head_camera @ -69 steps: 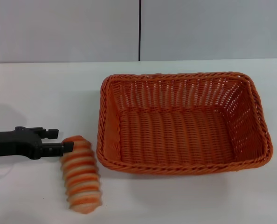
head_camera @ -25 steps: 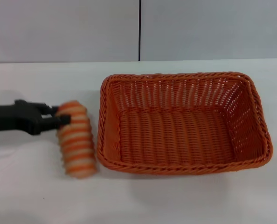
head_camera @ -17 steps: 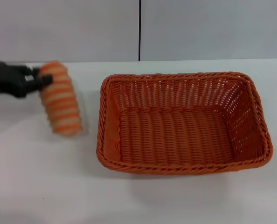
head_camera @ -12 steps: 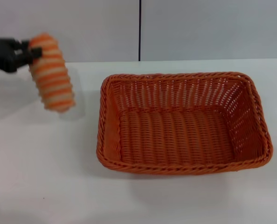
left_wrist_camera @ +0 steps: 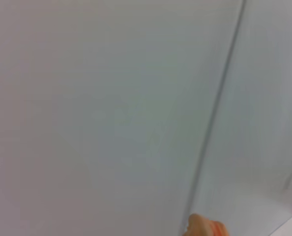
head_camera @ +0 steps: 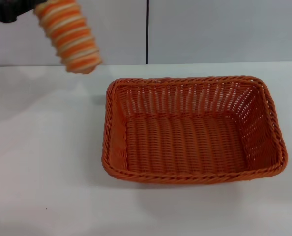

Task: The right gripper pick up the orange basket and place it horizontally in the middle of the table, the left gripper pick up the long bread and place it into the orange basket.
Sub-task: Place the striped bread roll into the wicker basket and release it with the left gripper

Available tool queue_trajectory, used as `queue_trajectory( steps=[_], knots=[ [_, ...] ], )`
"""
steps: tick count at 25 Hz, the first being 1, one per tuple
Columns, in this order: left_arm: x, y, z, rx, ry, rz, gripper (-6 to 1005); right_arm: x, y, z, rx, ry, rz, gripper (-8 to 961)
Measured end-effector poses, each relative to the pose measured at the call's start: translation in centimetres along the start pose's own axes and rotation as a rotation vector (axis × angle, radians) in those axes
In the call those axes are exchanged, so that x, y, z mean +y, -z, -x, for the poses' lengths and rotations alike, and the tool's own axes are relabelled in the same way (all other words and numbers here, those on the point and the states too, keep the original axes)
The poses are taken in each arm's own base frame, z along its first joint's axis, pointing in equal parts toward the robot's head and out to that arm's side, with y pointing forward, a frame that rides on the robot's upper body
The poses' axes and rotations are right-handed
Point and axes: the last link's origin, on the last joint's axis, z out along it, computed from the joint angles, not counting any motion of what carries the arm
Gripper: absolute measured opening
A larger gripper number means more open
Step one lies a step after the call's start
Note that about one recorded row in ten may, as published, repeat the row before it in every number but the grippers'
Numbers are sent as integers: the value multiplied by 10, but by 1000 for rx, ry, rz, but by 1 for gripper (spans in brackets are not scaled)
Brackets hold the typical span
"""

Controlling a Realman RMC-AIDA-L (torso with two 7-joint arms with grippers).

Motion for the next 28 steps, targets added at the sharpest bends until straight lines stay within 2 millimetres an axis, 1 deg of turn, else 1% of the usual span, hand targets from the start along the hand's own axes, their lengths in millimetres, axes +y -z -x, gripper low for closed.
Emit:
queue_trajectory(
  steps=[2,6,8,9,10,12,15,16,17,18,19,20,21,23,24,25,26,28],
  knots=[
    [11,-3,-5,48,40,77,225,2,2,2,-11,6,11,804],
    [20,-2,-5,55,74,136,196,5,5,2,-27,-1,18,804],
    [24,-1,-2,68,107,162,183,5,5,1,-30,-7,18,804],
    [27,-1,5,97,157,197,176,5,5,0,-29,-12,18,804],
    [27,-1,5,97,157,197,167,5,5,0,-29,-12,18,804],
    [30,-4,16,121,191,232,148,6,5,-1,-27,-17,20,804],
    [31,-11,42,143,234,253,128,6,4,-3,-23,-23,23,804],
    [31,-11,42,143,234,253,126,6,4,-4,-22,-25,23,804],
    [32,-15,51,155,252,263,125,6,4,-4,-22,-27,24,804],
    [35,-21,65,165,271,286,123,6,3,-4,-22,-29,24,804],
    [39,-25,71,164,269,302,122,6,3,-5,-23,-32,25,804],
    [39,-25,71,164,269,302,122,6,2,-6,-23,-35,25,804],
    [47,-33,82,155,252,334,121,6,2,-6,-23,-38,25,804],
    [47,-33,82,155,252,334,121,6,2,-8,-23,-47,24,804],
    [60,-43,95,132,228,388,121,5,1,-9,-24,-54,24,804],
    [61,-44,95,130,226,391,120,5,1,-10,-25,-59,23,804],
    [69,-49,99,116,210,422,120,5,1,-11,-25,-62,23,804],
    [69,-49,99,116,210,422,119,5,1,-12,-24,-67,21,804]
  ],
)
